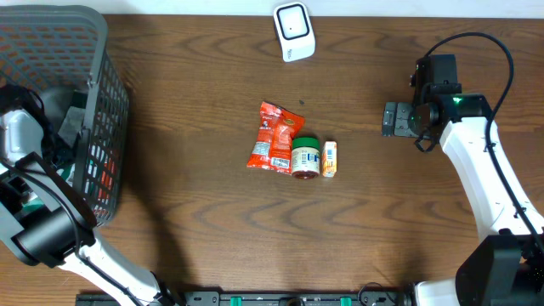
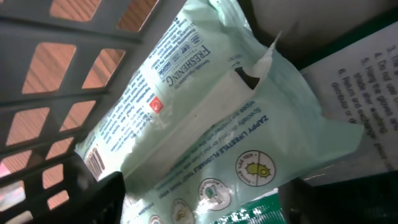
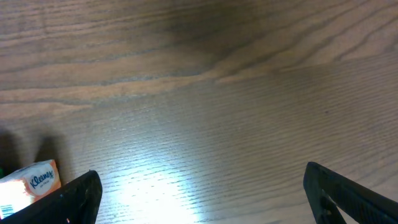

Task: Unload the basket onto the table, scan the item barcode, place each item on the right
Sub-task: 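Reach the left gripper into the basket and grasp the pale green wipes pack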

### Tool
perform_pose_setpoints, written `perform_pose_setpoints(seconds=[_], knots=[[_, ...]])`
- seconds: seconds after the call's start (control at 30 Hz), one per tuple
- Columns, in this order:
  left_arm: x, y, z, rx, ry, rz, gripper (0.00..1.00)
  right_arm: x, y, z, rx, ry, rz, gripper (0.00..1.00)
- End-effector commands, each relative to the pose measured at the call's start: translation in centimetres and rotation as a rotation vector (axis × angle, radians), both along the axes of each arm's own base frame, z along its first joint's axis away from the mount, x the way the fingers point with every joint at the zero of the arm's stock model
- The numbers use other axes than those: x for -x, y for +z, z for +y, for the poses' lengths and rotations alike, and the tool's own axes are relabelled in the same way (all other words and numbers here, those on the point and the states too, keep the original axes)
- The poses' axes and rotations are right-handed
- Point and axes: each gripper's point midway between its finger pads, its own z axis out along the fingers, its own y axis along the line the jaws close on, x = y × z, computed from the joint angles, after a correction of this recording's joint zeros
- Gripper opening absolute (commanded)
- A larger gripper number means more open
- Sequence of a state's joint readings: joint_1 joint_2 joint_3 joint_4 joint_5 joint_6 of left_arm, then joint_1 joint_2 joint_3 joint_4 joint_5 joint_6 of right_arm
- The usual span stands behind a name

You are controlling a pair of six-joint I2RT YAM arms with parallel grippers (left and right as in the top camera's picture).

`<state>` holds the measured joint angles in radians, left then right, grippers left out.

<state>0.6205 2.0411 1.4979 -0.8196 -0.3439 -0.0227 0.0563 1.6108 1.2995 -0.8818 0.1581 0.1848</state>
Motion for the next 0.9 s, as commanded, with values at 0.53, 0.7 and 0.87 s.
perform_pose_setpoints(seconds=[0.53,0.7,0.87], knots=[[-0.7,-2.0,1.1,-0.014,-0.055,0.011,0.39,-0.2,0.7,-0.4,0.018,0.001,-0.019,0.99],[-0.7,-1.6,1.2,-0.018,-0.054,0.005,0.23,-0.2,0.7,-0.4,0.018,0.001,-0.019,0.99],[-0.9,1.6,1.3,-0.058,-0.050,-0.048,0.09,-0.2,0.7,-0.4,0.018,0.001,-0.019,0.99]])
